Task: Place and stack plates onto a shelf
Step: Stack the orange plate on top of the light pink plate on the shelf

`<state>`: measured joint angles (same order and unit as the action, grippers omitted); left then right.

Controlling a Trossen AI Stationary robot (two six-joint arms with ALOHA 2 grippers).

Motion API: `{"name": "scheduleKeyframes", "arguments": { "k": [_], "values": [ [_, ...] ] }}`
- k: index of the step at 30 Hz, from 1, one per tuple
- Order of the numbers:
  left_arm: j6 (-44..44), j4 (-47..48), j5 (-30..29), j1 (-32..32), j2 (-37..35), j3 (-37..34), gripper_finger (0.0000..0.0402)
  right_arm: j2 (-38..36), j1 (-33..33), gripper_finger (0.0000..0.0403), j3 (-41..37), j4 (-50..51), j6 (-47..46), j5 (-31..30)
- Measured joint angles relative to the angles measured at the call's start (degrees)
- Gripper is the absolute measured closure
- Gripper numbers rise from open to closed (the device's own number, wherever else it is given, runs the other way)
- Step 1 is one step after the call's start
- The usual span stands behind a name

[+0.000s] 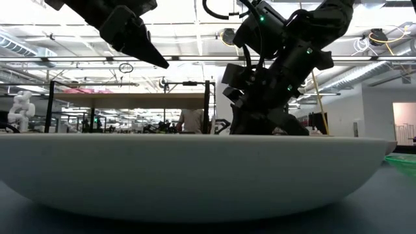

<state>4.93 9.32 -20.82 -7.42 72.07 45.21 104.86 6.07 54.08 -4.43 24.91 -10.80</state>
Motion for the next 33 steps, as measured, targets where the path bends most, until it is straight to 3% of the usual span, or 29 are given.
{"name": "scheduleKeyframes", "arguments": {
  "k": [8, 20, 33],
  "values": [
    [-0.03, -0.92, 6.91, -0.24, 0.78, 0.11, 0.0323, -1.90, 0.65, 0.0401, -0.04, -0.05, 1.35, 0.12],
    [2.33, -4.67, 7.84, -0.99, 2.89, 0.03, 0.0323, -8.70, 1.86, 0.0396, -0.02, 3.28, -0.66, 0.56],
    [2.49, -6.49, 7.82, -0.98, 3.08, 0.11, 0.0323, -2.71, 0.35, 0.0274, -0.02, 2.64, -1.38, 0.43]
  ]
}}
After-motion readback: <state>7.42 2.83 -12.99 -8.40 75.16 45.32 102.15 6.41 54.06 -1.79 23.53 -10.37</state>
